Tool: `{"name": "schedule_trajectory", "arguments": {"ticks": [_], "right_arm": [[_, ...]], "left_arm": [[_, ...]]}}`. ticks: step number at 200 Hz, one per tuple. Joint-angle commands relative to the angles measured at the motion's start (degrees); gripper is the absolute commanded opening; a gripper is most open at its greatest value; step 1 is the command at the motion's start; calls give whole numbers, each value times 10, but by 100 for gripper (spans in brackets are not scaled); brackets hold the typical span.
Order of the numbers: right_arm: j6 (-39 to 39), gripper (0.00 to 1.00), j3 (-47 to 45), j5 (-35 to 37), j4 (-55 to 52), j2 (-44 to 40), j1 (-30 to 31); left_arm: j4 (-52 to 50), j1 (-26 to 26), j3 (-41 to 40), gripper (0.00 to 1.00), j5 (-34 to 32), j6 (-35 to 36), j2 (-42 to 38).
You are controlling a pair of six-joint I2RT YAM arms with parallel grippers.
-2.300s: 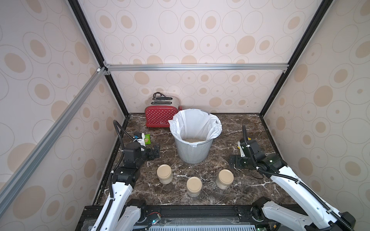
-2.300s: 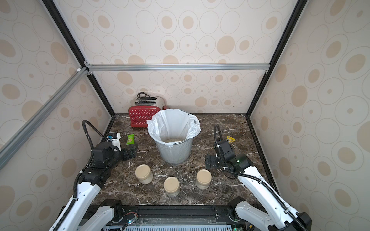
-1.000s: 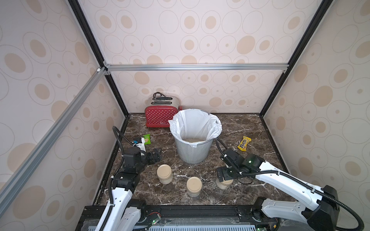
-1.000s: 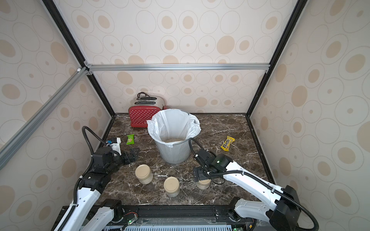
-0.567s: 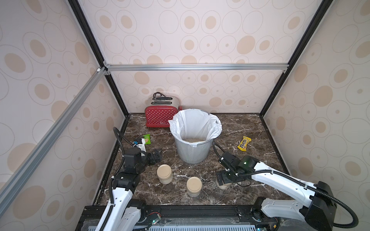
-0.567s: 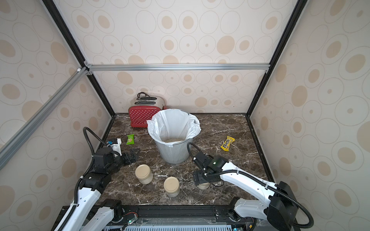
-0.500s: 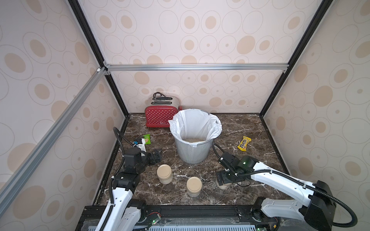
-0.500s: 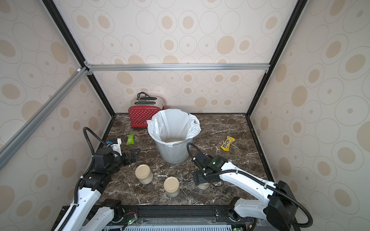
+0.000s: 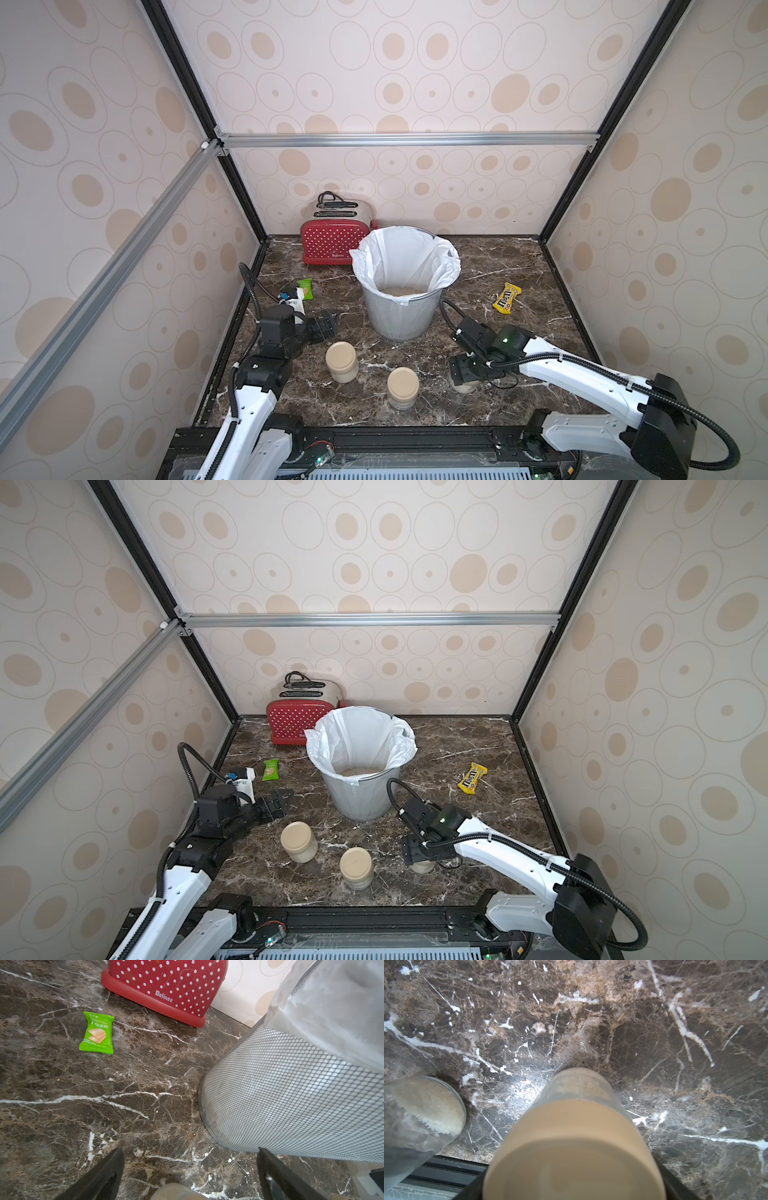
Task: Empty moldy rice from jars
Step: Pick up the jar from the center of the board.
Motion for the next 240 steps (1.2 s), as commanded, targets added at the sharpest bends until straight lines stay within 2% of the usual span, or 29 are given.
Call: {"name": "schedule_trajectory", "arguments": {"ticks": [1,70,154,190,212,229,240], "right_arm": [[20,83,-22,24,-11,14,3],[21,70,-10,23,-13,-4,2],[-6,67,60,28,-45,-26,1],[-8,66,84,27,-41,-43,-2],[-10,65,93,10,-35,-55,-10],[-14,64,103,-7,-29,-66,-20],[-19,63,110,-17,-27,-73,-27]], "left_arm": [[3,-3,7,99,-2,-3,-3],[3,-3,12,99,2,3,5],[-9,-4,32,99,10,18,11],[-30,-6,48,99,11,53,11],[-31,-8,57,99,40,85,11],[-32,-19,67,99,66,122,8],[-36,-38,73,99,58,152,0]]}}
